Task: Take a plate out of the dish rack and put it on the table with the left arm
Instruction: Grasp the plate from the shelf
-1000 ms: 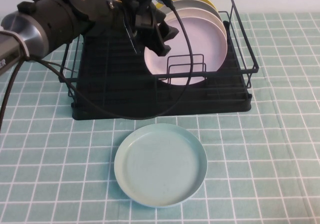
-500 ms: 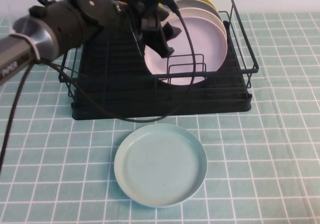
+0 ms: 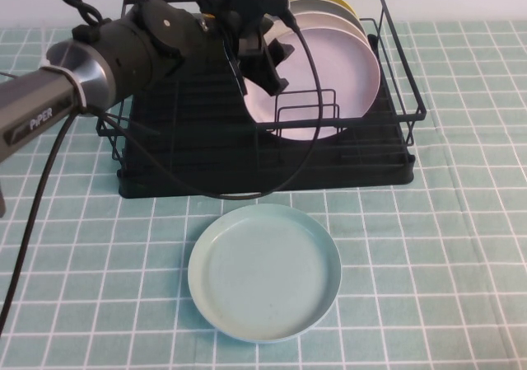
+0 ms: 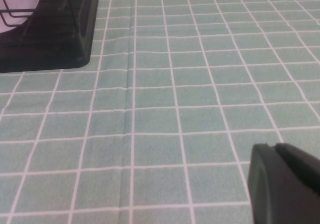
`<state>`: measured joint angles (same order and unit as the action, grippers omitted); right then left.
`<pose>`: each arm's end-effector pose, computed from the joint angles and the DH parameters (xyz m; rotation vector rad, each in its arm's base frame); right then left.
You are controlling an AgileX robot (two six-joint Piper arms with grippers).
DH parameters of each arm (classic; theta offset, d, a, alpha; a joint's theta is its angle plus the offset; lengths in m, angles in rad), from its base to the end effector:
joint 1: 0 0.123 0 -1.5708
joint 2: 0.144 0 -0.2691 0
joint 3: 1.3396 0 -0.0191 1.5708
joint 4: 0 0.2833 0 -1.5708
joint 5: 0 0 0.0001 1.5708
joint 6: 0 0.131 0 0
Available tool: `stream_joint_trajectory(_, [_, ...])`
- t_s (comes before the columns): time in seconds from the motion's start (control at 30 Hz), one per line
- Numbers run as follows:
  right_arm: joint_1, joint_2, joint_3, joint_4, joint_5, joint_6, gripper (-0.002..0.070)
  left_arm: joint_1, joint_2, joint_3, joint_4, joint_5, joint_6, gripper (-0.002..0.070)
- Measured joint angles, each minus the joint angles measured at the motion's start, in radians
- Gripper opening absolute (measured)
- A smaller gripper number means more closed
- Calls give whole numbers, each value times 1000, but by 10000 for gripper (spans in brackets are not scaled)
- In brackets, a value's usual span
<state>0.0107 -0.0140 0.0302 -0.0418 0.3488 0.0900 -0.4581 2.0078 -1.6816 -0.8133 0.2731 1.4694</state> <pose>0.1404 -0.0004 0.1610 0.0469 1.8478 0.0296 0.4767 -0.2638 0.2459 1.1733 1.6092 -0.0574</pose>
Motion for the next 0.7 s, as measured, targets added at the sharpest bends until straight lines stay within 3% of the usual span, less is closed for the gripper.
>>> stream_joint_trajectory(0.3, [0, 0, 0, 0, 0, 0, -18, 0, 6, 0, -44, 8, 0, 230])
stream_joint_trajectory(0.53, [0, 0, 0, 0, 0, 0, -18, 0, 28, -1, -56, 10, 0, 206])
stream_joint_trajectory(0.7, [0, 0, 0, 0, 0, 0, -18, 0, 32, -2, -56, -4, 6, 67])
